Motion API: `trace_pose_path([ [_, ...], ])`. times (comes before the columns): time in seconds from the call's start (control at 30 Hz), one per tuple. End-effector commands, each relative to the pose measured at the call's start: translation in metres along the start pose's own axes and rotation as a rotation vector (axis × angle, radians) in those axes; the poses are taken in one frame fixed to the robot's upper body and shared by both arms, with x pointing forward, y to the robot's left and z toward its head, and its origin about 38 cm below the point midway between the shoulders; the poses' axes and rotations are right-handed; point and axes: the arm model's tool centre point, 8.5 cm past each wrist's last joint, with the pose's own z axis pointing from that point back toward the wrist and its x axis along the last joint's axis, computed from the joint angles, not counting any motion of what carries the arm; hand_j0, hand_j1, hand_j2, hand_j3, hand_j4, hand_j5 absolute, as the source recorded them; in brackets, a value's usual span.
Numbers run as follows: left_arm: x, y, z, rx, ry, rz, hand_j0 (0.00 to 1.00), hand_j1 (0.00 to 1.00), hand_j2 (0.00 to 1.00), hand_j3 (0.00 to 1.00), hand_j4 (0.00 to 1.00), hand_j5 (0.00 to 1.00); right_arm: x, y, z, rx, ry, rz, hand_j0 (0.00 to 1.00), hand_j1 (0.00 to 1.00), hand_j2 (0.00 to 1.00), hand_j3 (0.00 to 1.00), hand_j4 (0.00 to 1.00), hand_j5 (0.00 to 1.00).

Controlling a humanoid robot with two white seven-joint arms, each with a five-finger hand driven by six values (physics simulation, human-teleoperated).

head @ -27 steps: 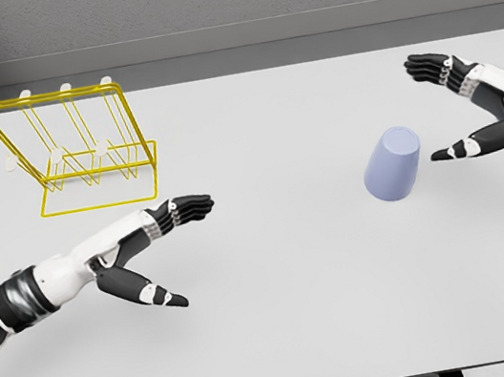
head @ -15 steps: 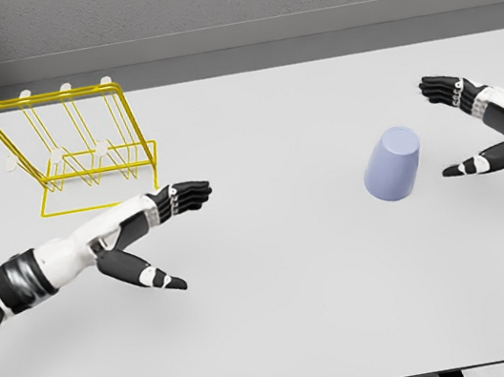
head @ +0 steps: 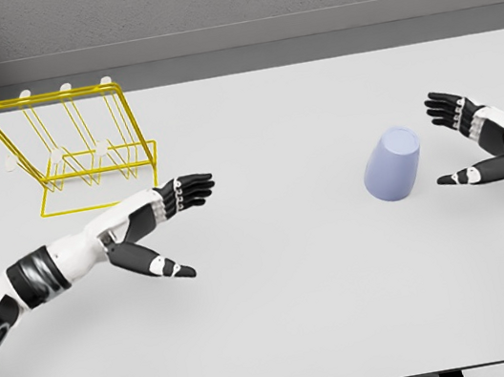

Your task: Place the cup on the cup holder with both arms

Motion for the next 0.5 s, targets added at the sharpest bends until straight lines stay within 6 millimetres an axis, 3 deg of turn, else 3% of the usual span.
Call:
trace_pose_path([
  [0.0, -0.004, -0.001, -0.003, 0.008, -0.014, 0.036, 1.0, 1.0, 1.0, 1.0, 1.0, 1.0, -0.007, 0.005, -0.005, -0.009, 0.019, -0.044, 1.0, 1.0, 1.0, 1.0, 1.0, 1.0],
  [0.07, -0.007, -0.003, -0.013, 0.018, -0.039, 0.063, 1.0, 1.0, 1.0, 1.0, 1.0, 1.0, -0.013, 0.005, -0.006, -0.018, 0.045, -0.058, 1.0, 1.0, 1.0, 1.0, 1.0, 1.0],
  [0.47, -0.009, -0.004, -0.011, 0.013, -0.029, 0.056, 1.0, 1.0, 1.0, 1.0, 1.0, 1.0, -0.028, 0.03, -0.021, -0.006, 0.032, -0.116, 1.0, 1.0, 1.0, 1.0, 1.0, 1.0],
])
